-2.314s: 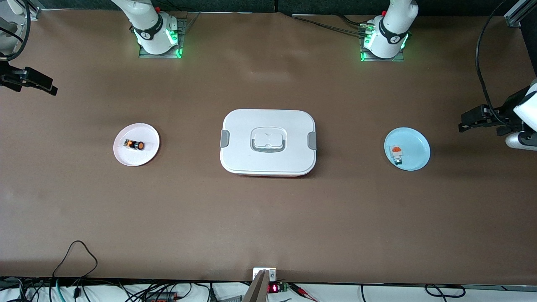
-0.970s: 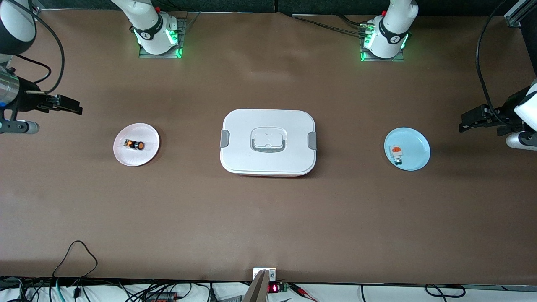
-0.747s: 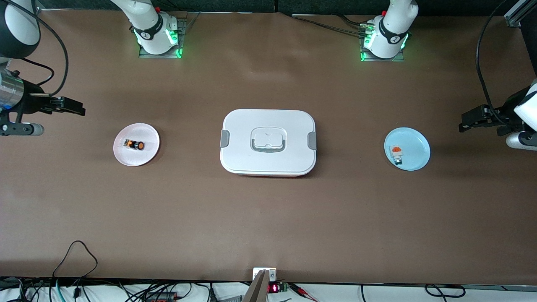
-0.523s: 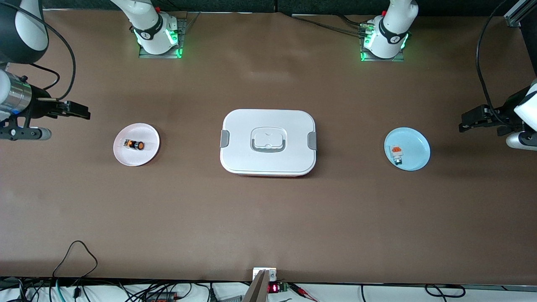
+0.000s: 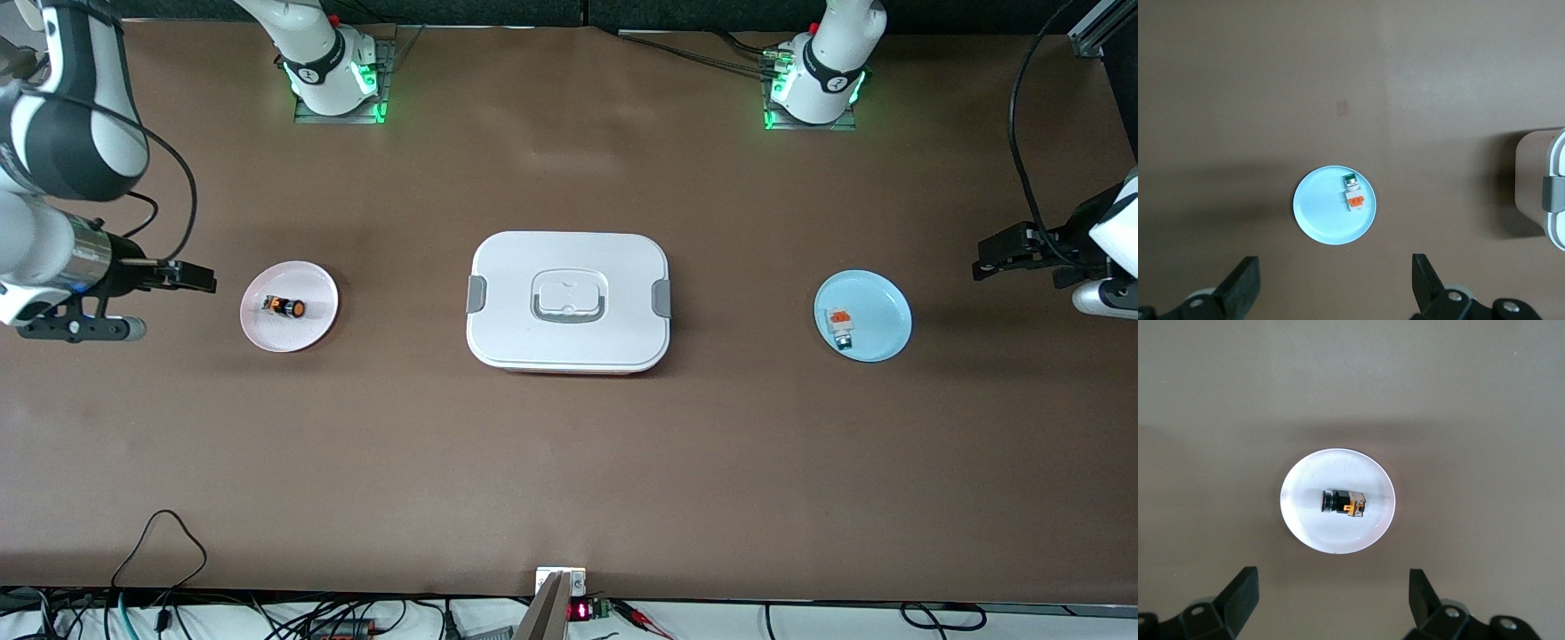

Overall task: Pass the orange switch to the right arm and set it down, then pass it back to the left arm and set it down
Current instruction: 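Move the right gripper down over the switch on the white plate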

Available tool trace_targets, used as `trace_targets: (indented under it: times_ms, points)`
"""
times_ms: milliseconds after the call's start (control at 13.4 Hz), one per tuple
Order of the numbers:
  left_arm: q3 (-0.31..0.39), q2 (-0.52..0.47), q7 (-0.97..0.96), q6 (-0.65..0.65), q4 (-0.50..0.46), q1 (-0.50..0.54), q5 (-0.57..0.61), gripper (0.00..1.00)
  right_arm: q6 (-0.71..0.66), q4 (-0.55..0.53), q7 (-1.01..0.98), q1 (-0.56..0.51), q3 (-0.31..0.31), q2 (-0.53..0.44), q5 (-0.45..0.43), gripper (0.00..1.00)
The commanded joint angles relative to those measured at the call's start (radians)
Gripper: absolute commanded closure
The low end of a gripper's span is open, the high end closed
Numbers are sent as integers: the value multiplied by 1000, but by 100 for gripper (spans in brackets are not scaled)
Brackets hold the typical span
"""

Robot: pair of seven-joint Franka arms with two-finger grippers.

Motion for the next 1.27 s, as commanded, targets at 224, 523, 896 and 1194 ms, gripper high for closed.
trace_targets:
  times_ms: [224, 523, 896, 1194]
  points:
    - [0, 6, 23, -11, 23, 5, -4, 0, 142, -178, 44, -12, -1, 21, -3, 0]
    - [0, 6, 23, -11, 23, 5, -4, 0, 351, -332, 44, -10, -1, 21, -5, 0]
    - [0, 6, 23, -11, 23, 5, -4, 0, 534, -427, 45, -12, 1, 73, 0, 0]
    - [0, 6, 23, -11, 23, 5, -4, 0, 587, -430, 45, -22, 2, 125, 6, 0]
